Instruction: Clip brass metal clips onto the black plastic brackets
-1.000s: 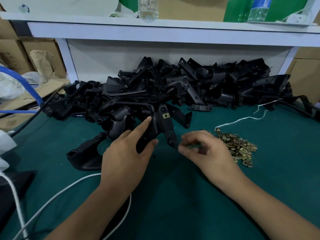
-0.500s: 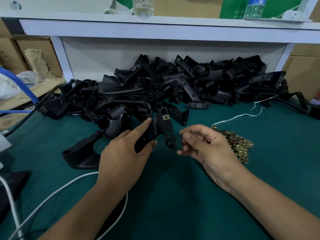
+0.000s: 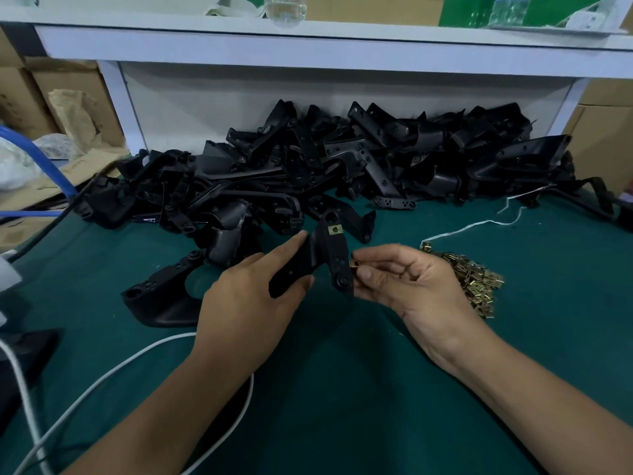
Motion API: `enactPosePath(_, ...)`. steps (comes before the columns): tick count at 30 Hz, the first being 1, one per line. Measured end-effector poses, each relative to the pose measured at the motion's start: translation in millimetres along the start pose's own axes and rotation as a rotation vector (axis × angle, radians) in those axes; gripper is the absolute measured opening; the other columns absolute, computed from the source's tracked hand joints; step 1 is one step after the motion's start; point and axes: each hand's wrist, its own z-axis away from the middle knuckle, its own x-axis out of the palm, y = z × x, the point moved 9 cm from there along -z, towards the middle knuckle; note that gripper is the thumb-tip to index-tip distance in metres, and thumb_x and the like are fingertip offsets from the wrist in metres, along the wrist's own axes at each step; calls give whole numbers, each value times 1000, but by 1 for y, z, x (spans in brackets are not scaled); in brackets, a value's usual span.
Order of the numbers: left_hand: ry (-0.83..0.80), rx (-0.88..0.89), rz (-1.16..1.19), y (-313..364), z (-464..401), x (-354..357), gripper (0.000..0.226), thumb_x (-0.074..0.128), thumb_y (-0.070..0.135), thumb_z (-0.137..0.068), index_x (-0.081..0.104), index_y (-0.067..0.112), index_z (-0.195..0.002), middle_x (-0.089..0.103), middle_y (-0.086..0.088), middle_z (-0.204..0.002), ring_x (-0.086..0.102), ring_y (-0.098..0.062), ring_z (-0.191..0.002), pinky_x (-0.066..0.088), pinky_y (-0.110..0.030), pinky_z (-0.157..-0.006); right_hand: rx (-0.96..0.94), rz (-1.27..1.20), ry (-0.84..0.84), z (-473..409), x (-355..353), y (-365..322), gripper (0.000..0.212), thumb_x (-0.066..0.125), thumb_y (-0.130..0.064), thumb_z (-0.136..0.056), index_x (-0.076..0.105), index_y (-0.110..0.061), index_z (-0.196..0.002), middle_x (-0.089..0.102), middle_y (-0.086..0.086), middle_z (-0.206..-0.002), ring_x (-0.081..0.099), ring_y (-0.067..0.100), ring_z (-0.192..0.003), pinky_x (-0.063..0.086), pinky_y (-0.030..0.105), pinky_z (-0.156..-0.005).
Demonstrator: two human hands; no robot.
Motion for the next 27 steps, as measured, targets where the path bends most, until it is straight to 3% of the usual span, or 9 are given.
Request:
enactPosePath(8,-27,39,-29,2,-1,2,61,66,53,-89,38,69,-141,57,19,-82,57,-2,-81,35,-17,-57,-24,9,-22,3,6,-7,19,73,3,-79,79,-1,-97,77,22,-98,77,27,-86,62,30,-77)
enactPosePath(18,-15,74,32,3,-2,1,62,71,49,-87,43,66,-140,55,14,-82,57,-7,-76,42,-23,-59,48,29,-63,4,5,-8,22,73,-3,-84,80,-3,-104,77,24,-104,78,29,-87,63,34,-77)
enactPosePath(21,-27,72,89,2,-2,1,63,73,46,-87,45,66,-139,56,16,-85,58,-9,-80,49,-28,-64,123,-43,-108,4,7,-4,24,73,-5,-85,78,0,-108,75,28,-109,78,32,-92,64,37,-79)
enactPosePath(25,-121,95,192,6,-1,7,64,74,41,-88,45,64,-141,66,21,-102,63,-4,-103,56,-34,-90,206,-90,-128,7,8,1,23,80,-6,-75,80,-3,-98,76,27,-102,79,30,-84,64,38,-74)
enactPosePath(27,-147,137,214,11,1,7,66,74,38,-89,45,61,-143,65,17,-99,63,-8,-101,56,-37,-89,241,-116,-147,9,11,3,21,83,-6,-71,81,-5,-92,77,24,-96,79,27,-78,65,39,-71)
